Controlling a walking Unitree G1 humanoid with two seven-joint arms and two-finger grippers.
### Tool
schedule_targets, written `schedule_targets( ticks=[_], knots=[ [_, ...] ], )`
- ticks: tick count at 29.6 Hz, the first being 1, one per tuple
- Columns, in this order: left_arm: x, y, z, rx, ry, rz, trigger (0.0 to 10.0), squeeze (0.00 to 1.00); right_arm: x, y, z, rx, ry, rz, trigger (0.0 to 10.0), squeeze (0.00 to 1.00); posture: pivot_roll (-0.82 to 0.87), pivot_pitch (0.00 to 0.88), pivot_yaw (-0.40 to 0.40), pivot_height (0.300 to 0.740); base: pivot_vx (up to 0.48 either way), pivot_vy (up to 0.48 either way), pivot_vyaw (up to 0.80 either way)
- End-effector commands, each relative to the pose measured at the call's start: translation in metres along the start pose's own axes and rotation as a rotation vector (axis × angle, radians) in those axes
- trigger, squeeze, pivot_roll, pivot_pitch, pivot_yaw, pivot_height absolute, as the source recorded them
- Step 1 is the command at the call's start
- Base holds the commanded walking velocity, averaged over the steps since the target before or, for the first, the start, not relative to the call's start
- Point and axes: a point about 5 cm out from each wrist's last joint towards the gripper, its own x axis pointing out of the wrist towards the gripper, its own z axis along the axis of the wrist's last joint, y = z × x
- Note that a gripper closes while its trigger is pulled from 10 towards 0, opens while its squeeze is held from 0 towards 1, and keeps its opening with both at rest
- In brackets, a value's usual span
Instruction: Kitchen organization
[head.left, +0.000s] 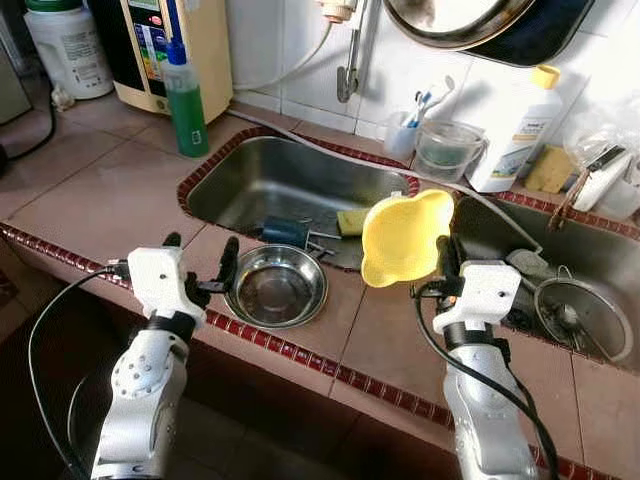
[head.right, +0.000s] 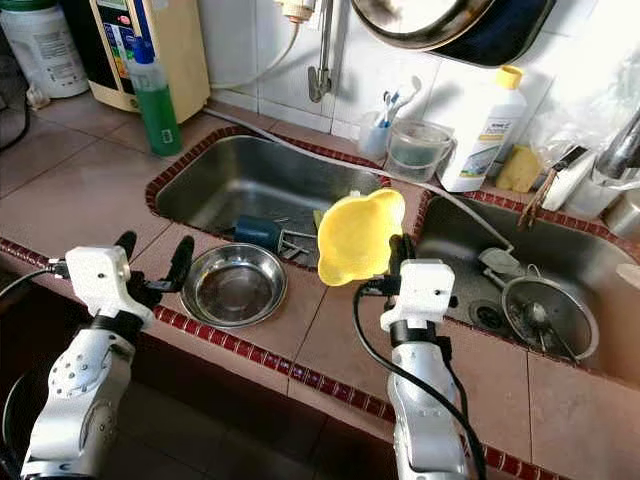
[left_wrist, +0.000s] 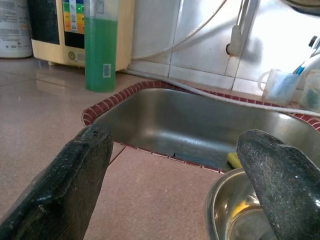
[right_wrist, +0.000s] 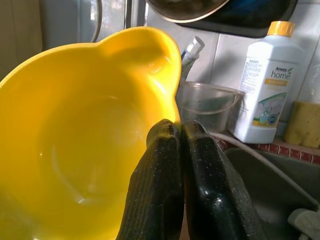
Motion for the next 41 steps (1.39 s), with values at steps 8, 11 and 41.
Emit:
schedule_targets(
  ticks=[8, 11, 41],
  knots=[
    [-0.0006, -0.0007, -0.0012, 0.026, -0.005, -0.021, 10.0, 0.0, -0.0004, -0.001, -0.0014, 0.007, -0.008, -0.014, 10.0, 0.0, -0.18, 0.016, -0.038, 0.74, 0.0, 0.0, 0.0],
    [-0.0012, -0.0003, -0.001, 0.029, -0.007, -0.023, 10.0, 0.0, -0.0013, -0.002, -0.0025, 0.0, -0.004, -0.014, 10.0, 0.0, -0.18, 0.015, -0.041, 0.74, 0.0, 0.0, 0.0],
    [-0.0047, 0.002, 0.0061, 0.054, -0.025, -0.059, 10.0, 0.0, -0.003, -0.0068, -0.0071, -0.024, 0.007, -0.021, 10.0, 0.0, -0.18, 0.023, -0.041, 0.74, 0.0, 0.0, 0.0]
  ],
)
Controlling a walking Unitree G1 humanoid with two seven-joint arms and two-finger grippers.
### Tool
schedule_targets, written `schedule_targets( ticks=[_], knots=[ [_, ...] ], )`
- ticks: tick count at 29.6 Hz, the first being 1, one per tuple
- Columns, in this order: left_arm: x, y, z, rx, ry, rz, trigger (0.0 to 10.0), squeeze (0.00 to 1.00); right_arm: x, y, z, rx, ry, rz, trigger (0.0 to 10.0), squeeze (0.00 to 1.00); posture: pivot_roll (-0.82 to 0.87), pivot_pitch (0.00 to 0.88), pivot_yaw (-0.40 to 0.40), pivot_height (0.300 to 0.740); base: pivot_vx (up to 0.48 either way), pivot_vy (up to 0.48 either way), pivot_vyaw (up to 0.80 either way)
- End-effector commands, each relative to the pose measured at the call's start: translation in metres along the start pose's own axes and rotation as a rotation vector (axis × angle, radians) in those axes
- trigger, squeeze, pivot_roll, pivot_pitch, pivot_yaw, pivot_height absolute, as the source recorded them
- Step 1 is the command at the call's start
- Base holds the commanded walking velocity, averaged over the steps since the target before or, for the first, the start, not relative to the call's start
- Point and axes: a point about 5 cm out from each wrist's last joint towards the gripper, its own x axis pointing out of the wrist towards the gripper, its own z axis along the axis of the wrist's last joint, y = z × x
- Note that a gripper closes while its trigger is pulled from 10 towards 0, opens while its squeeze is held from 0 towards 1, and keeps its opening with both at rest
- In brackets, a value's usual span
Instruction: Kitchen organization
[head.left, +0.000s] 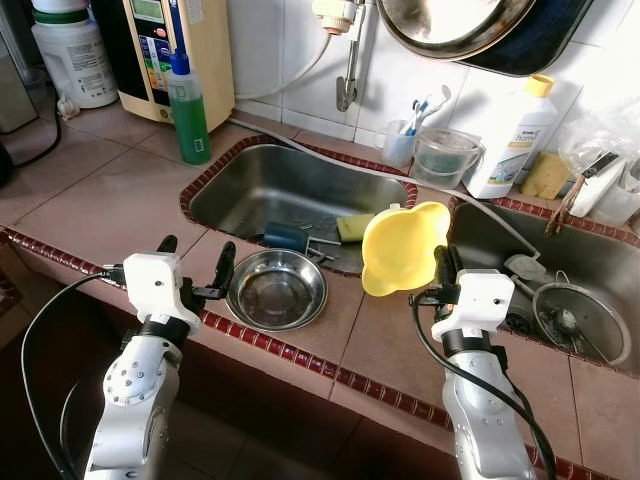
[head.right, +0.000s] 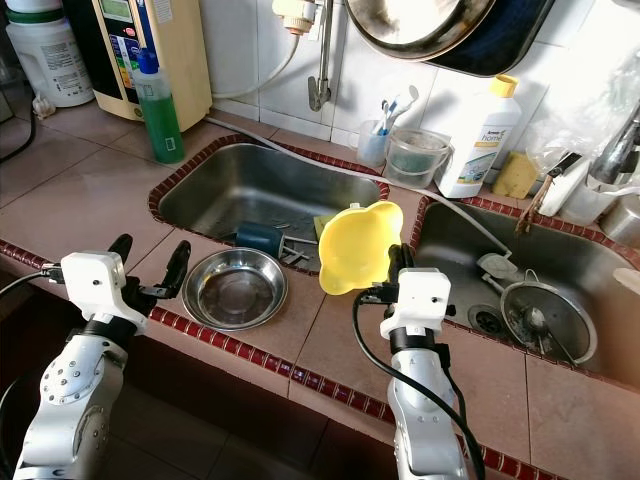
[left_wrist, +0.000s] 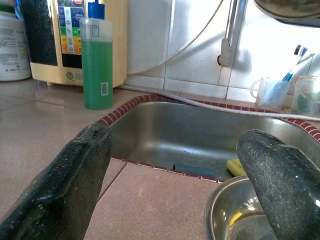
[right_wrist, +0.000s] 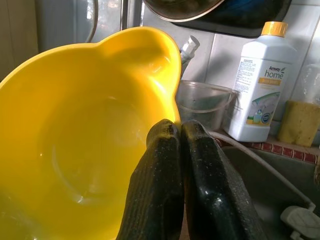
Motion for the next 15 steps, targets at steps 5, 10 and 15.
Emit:
schedule_targets(
  ticks=[5, 10, 15],
  knots=[
    [0.0004, -0.0026, 0.0031, 0.018, -0.005, -0.044, 10.0, 0.0, 0.0011, -0.0047, 0.0007, -0.012, -0.012, -0.011, 10.0, 0.0, -0.18, 0.024, -0.042, 0.74, 0.0, 0.0, 0.0],
    [0.0001, -0.004, 0.0041, 0.02, -0.004, -0.059, 10.0, 0.0, 0.0012, -0.0064, 0.0004, -0.017, -0.011, -0.014, 10.0, 0.0, -0.18, 0.03, -0.044, 0.74, 0.0, 0.0, 0.0],
    [-0.0003, -0.0045, 0.0045, 0.017, -0.005, -0.061, 10.0, 0.0, 0.0014, -0.0068, 0.0005, -0.018, -0.011, -0.016, 10.0, 0.0, -0.18, 0.032, -0.044, 0.74, 0.0, 0.0, 0.0]
  ],
)
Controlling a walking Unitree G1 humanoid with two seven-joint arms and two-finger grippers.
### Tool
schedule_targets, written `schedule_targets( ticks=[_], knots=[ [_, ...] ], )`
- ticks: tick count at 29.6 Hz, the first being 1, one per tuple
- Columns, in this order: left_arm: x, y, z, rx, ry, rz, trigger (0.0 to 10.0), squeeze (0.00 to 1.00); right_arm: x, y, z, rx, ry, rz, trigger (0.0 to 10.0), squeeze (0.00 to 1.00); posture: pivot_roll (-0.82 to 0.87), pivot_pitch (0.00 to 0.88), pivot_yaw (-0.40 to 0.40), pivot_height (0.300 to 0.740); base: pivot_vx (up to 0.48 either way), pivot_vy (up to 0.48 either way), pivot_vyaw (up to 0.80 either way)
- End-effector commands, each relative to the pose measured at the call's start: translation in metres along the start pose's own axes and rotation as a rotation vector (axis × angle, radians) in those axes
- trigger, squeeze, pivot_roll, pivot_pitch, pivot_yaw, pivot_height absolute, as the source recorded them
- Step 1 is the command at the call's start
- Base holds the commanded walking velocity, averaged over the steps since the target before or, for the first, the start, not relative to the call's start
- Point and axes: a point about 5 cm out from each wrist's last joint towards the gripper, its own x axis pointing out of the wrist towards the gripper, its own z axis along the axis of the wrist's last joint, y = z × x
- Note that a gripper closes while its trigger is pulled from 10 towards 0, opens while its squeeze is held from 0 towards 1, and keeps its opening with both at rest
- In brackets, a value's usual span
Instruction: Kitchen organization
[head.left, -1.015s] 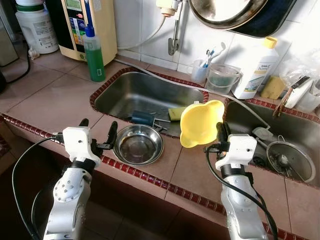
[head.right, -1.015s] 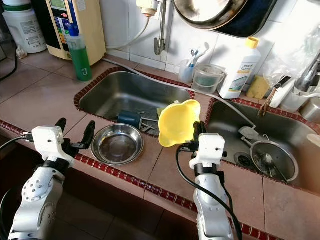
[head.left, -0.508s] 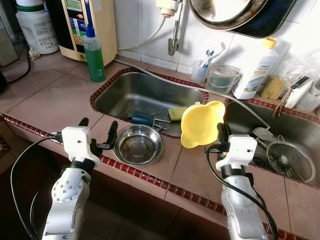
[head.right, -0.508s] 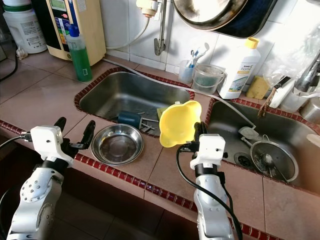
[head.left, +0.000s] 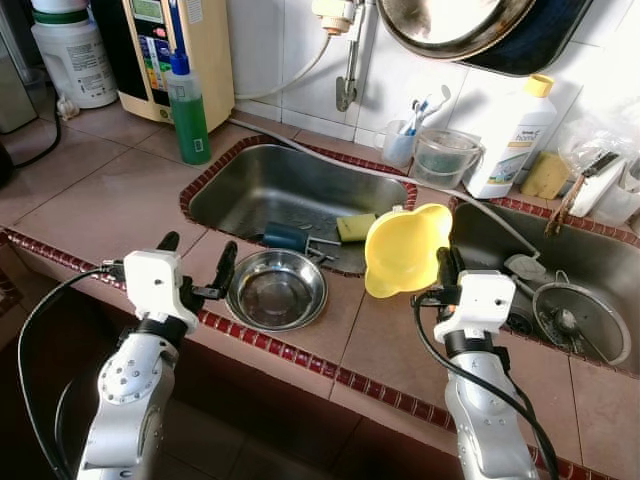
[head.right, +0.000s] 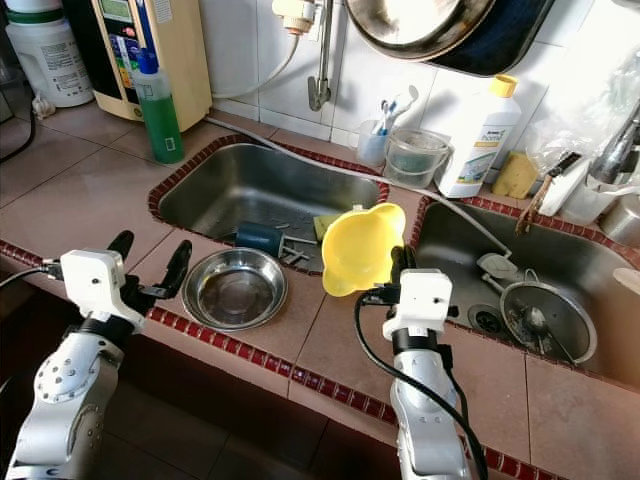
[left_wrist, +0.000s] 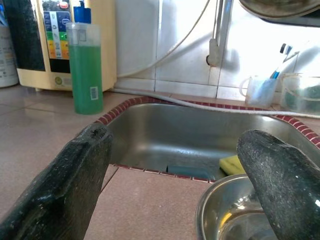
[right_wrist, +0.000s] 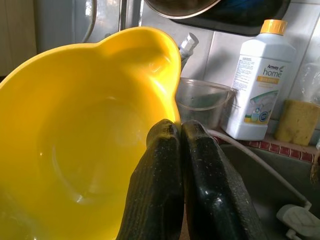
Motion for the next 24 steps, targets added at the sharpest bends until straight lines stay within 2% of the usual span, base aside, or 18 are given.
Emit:
schedule_targets(
  ticks=[1, 10, 15, 19, 24],
  knots=[
    [-0.001, -0.003, 0.002, 0.0, -0.001, -0.012, 10.0, 0.0, 0.002, -0.004, 0.002, -0.005, -0.018, -0.015, 10.0, 0.0, -0.17, 0.033, -0.044, 0.74, 0.0, 0.0, 0.0],
    [-0.001, -0.003, 0.003, 0.003, -0.004, -0.011, 10.0, 0.0, 0.003, -0.006, 0.001, -0.013, -0.016, -0.015, 10.0, 0.0, -0.17, 0.033, -0.046, 0.74, 0.0, 0.0, 0.0],
    [0.001, -0.005, 0.006, -0.001, -0.013, -0.018, 10.0, 0.0, 0.007, -0.012, 0.0, -0.036, -0.016, -0.008, 10.0, 0.0, -0.17, 0.039, -0.047, 0.74, 0.0, 0.0, 0.0],
    [-0.001, -0.017, 0.01, 0.005, -0.021, -0.078, 10.0, 0.0, 0.014, -0.024, -0.001, -0.08, -0.018, 0.023, 10.0, 0.0, -0.17, 0.047, -0.045, 0.74, 0.0, 0.0, 0.0],
    [-0.003, -0.024, 0.013, 0.0, -0.024, -0.11, 10.0, 0.0, 0.02, -0.029, -0.001, -0.105, -0.02, 0.046, 10.0, 0.0, -0.16, 0.055, -0.048, 0.74, 0.0, 0.0, 0.0]
  ],
)
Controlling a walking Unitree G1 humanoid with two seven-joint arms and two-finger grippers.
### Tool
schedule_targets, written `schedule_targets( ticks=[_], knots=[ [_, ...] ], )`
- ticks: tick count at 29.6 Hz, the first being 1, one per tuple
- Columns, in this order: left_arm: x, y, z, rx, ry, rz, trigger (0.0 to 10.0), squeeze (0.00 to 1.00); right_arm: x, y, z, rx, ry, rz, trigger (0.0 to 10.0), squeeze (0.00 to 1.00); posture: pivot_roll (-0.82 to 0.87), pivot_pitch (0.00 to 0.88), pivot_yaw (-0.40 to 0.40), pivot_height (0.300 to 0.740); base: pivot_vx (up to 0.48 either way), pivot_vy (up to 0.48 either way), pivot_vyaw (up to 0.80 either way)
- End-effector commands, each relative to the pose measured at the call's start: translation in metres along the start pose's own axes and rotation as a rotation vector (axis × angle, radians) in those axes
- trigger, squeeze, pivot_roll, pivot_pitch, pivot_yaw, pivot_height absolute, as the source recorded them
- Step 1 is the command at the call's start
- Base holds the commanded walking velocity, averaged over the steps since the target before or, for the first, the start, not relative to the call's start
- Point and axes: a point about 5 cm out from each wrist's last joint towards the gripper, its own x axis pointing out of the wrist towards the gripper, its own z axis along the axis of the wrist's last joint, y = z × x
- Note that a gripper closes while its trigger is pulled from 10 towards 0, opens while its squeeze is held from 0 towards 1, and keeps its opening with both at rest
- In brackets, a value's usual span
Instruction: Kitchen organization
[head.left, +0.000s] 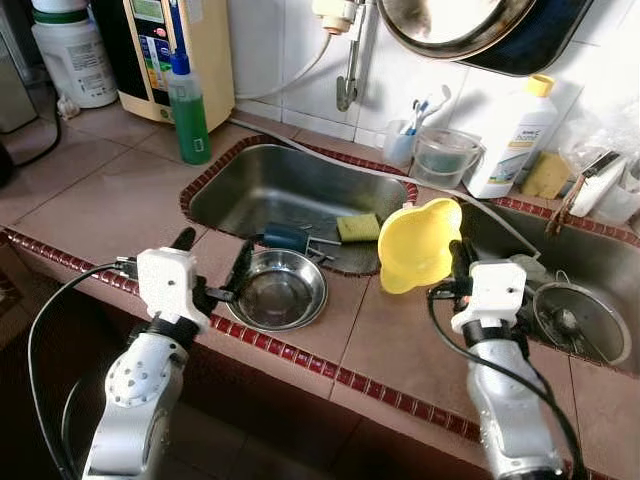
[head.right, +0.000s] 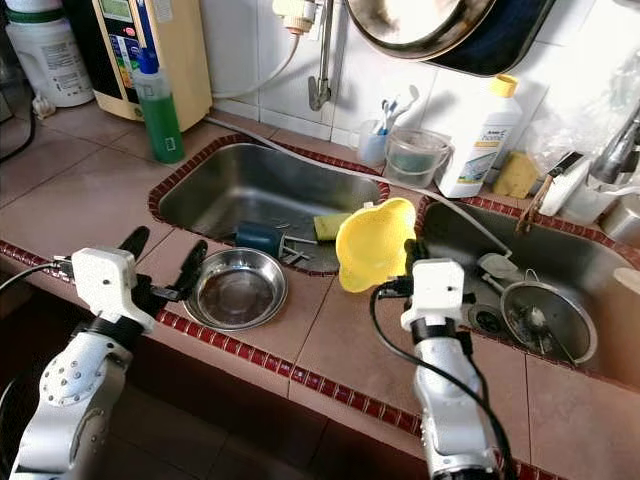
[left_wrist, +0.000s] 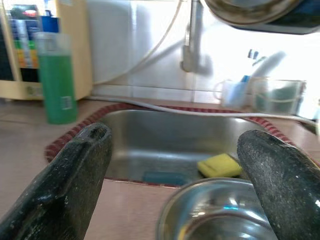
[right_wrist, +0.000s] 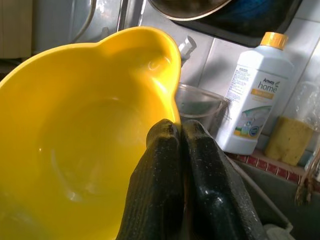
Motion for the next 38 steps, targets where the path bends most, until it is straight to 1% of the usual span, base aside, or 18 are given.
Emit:
schedule_targets(
  ticks=[1, 3, 6, 8, 16, 17, 19, 26, 33, 38],
  knots=[
    [-0.001, -0.009, 0.006, 0.001, -0.009, -0.045, 10.0, 0.0, 0.006, -0.007, 0.001, -0.011, -0.015, 0.01, 10.0, 0.0, -0.16, 0.061, -0.048, 0.74, 0.0, 0.0, 0.0],
    [-0.003, -0.017, 0.009, -0.006, -0.013, -0.079, 10.0, 0.0, 0.011, -0.009, 0.002, -0.023, -0.019, 0.04, 10.0, 0.0, -0.16, 0.069, -0.048, 0.74, 0.0, 0.0, 0.0],
    [-0.005, -0.023, 0.011, -0.005, -0.014, -0.117, 10.0, 0.0, 0.015, -0.01, 0.001, -0.032, -0.017, 0.067, 10.0, 0.0, -0.15, 0.076, -0.053, 0.74, 0.0, 0.0, 0.0],
    [-0.009, -0.032, 0.013, -0.001, -0.01, -0.166, 10.0, 0.0, 0.02, -0.011, 0.0, -0.04, -0.011, 0.105, 10.0, 0.0, -0.15, 0.082, -0.053, 0.74, 0.0, 0.0, 0.0],
    [-0.011, -0.038, 0.018, 0.0, -0.005, -0.206, 10.0, 0.0, 0.033, -0.013, 0.002, -0.014, 0.001, 0.163, 10.0, 0.0, -0.14, 0.113, -0.049, 0.74, 0.0, 0.0, 0.0],
    [-0.012, -0.041, 0.019, -0.002, 0.0, -0.227, 10.0, 0.0, 0.037, -0.014, 0.003, -0.009, -0.001, 0.178, 10.0, 0.0, -0.14, 0.126, -0.044, 0.74, 0.0, 0.0, 0.0],
    [-0.013, -0.043, 0.02, -0.001, 0.007, -0.246, 10.0, 0.0, 0.041, -0.015, 0.005, -0.009, -0.003, 0.189, 10.0, 0.0, -0.14, 0.133, -0.04, 0.74, 0.0, 0.0, 0.0],
    [-0.015, -0.048, 0.028, -0.003, 0.013, -0.299, 10.0, 0.0, 0.048, -0.013, 0.006, -0.004, 0.001, 0.24, 10.0, 0.0, -0.13, 0.165, -0.026, 0.74, 0.0, 0.0, 0.0],
    [-0.02, -0.051, 0.034, 0.001, 0.023, -0.344, 10.0, 0.0, 0.054, -0.015, 0.006, -0.017, 0.01, 0.269, 10.0, 0.0, -0.14, 0.186, -0.014, 0.74, 0.0, 0.0, 0.0],
    [-0.022, -0.056, 0.037, -0.012, 0.028, -0.364, 10.0, 0.0, 0.062, -0.019, 0.01, -0.025, 0.005, 0.263, 10.0, 0.0, -0.14, 0.2, -0.004, 0.74, 0.0, 0.0, 0.0]
  ],
)
